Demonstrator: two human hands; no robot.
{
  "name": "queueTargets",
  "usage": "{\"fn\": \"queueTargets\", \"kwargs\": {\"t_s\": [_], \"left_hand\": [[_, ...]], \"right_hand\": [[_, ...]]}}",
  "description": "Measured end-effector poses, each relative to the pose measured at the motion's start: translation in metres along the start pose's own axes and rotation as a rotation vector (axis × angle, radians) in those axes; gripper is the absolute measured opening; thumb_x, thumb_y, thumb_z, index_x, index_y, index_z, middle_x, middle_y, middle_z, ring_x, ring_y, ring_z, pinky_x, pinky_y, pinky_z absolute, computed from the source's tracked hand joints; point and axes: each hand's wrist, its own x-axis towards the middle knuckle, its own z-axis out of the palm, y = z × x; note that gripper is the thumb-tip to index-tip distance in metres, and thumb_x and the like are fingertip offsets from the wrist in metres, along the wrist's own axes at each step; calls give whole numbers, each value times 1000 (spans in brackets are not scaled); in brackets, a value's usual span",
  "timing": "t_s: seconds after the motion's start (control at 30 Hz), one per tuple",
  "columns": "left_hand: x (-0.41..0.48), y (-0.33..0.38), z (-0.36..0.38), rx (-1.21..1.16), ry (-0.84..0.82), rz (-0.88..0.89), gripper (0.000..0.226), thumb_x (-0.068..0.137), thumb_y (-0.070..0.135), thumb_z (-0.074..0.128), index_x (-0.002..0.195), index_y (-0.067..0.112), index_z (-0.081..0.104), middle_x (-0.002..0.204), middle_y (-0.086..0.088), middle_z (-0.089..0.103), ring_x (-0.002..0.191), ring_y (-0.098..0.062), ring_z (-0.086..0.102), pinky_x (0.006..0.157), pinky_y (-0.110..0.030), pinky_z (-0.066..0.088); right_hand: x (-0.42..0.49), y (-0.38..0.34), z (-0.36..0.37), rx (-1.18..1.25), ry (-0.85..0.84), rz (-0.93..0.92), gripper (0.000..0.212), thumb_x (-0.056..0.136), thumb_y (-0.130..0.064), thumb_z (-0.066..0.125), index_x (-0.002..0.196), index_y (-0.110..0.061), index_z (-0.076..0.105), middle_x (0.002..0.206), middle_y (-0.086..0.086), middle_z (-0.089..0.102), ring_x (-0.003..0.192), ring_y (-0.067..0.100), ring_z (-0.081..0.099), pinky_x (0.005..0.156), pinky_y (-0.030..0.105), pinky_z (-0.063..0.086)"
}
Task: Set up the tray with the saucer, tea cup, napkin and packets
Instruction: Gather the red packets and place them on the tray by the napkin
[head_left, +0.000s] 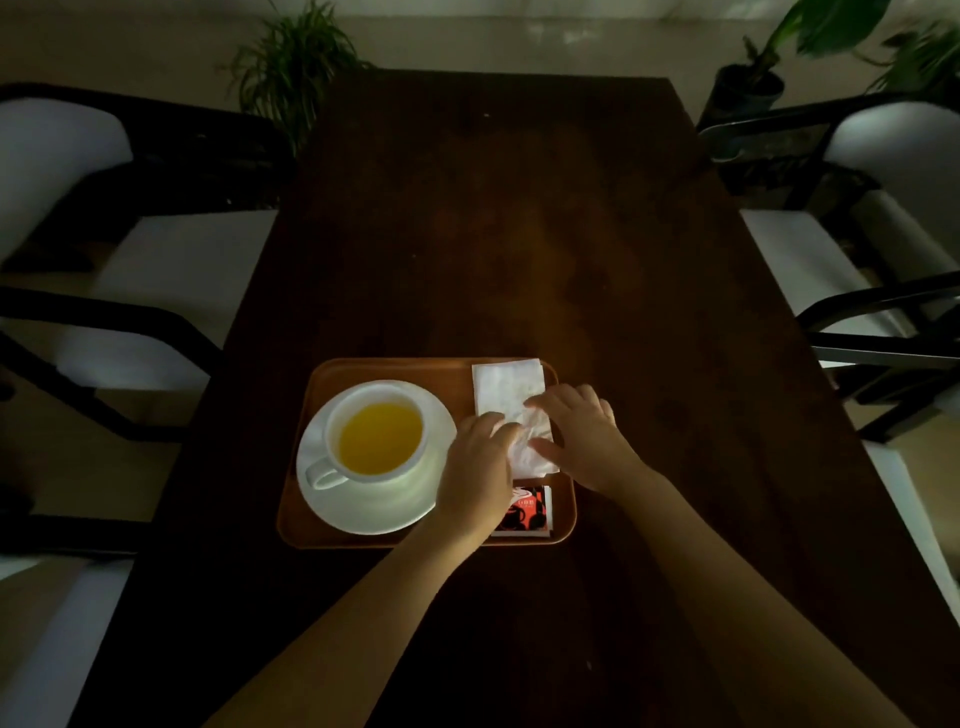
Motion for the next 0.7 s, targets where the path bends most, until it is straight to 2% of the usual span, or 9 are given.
{"fn": "queueTargets", "kwargs": {"t_s": [0.13,0.2,0.3,0.43,0.57,0.7], "left_hand": [[-37,-2,-12,-227,31,-198,39,88,1,50,126,12,50,128,-9,55,120,-20,50,103,-31,42],[-54,2,-12,-334,-31,-314,41,88,1,50,128,10,47,128,-11,55,117,-21,53,99,-29,44],[-65,7,-7,-427,-55,-429,43,88,0,50,130,6,45,128,-13,55,118,-22,54,96,-28,44],[-68,11,-2,-449,-54,-415,39,86,-4,48,125,3,51,125,-16,57,116,-24,55,91,-24,42],[-69,15,0,-445,-26,-390,39,85,-7,49,122,2,53,121,-16,58,113,-25,56,89,-22,41],[-70,15,2,-421,-26,-375,43,85,-5,51,127,4,49,125,-14,57,117,-24,54,98,-28,44]], "right_hand": [[-39,-3,5,168,178,98,30,85,-22,58,114,-21,58,115,0,61,108,18,48,92,35,42],[-59,-6,13,205,166,159,25,85,-19,58,110,-19,61,111,2,64,103,17,52,88,34,47],[-78,-15,25,271,150,282,27,85,-15,58,112,-16,60,115,5,63,103,20,56,88,36,51],[-79,-25,33,291,161,318,34,85,-11,57,118,-14,57,120,8,61,111,21,54,89,30,46],[-77,-28,38,294,141,337,34,85,-12,58,119,-14,56,120,8,61,110,21,55,91,34,51],[-80,-25,42,268,126,324,38,84,-15,60,121,-16,53,122,6,59,112,20,53,92,35,49]]}}
